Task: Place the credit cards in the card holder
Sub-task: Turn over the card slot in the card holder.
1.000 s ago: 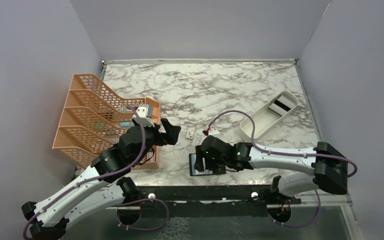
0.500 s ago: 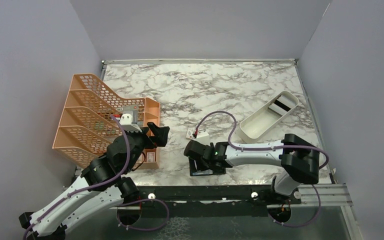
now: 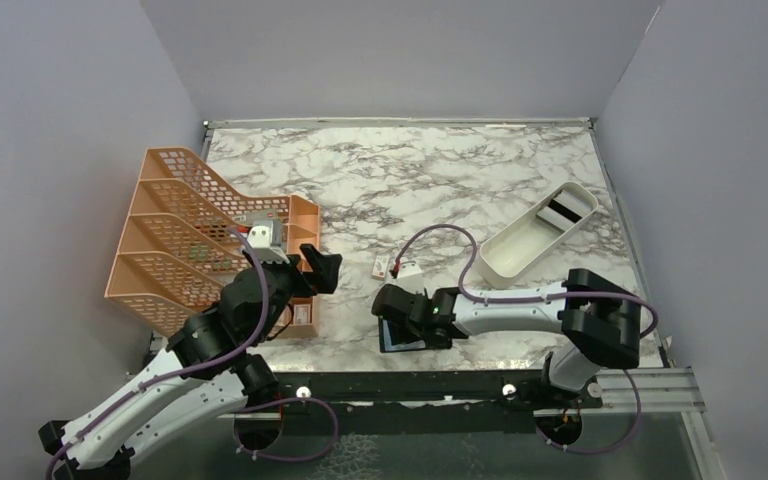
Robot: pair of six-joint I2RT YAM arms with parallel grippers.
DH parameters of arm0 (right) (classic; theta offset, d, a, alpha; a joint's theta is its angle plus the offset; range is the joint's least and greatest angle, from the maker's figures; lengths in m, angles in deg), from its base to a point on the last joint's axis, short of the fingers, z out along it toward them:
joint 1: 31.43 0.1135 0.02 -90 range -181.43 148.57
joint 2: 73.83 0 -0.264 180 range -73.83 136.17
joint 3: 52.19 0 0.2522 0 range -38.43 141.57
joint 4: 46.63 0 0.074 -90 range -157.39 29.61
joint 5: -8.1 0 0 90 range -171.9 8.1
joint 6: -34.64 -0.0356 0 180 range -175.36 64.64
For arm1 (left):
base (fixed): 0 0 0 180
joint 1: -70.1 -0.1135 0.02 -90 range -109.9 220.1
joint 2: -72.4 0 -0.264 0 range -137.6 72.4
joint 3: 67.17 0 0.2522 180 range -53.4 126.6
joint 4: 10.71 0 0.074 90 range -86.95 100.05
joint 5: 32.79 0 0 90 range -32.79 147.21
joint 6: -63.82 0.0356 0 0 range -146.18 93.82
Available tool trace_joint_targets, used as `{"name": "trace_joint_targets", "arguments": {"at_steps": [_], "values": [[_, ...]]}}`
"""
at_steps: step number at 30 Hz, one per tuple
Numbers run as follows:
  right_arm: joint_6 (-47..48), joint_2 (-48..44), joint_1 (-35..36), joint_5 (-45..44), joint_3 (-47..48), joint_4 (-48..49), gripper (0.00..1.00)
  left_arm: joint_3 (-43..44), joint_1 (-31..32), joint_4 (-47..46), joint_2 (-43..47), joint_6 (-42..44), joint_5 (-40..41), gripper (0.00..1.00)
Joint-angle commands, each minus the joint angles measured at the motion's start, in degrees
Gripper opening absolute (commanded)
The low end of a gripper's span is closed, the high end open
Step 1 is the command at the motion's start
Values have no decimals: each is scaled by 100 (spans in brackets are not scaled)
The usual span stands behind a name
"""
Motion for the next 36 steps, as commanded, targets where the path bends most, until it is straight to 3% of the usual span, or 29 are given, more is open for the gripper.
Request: {"name": "trace_joint_targets", "arguments": {"at_steps": [1, 10, 14, 19, 27, 36], "values": [[-44, -93, 41, 62, -382, 546, 52, 70, 1, 38, -154, 130, -242, 96], [-214, -894, -145, 590, -1249, 1840, 44, 92, -4, 39, -1278, 139, -1002, 77], [-135, -1259, -571, 1321, -1887, 2841, 40, 87, -3, -198, -2043, 73, -1545, 44], [-332, -1585, -1025, 2104, -2562, 3820, 40, -192, -4, -817, -2602, -209, -1990, 27], [-540, -1740, -1554, 3143, -3313, 4871, 41, -747, -4, -2557, -3518, -664, -3301, 18], [-334, -2372, -1754, 3150, -3569, 4696, 41, -505, 1, -2898, -4743, -761, -3505, 13]]}}
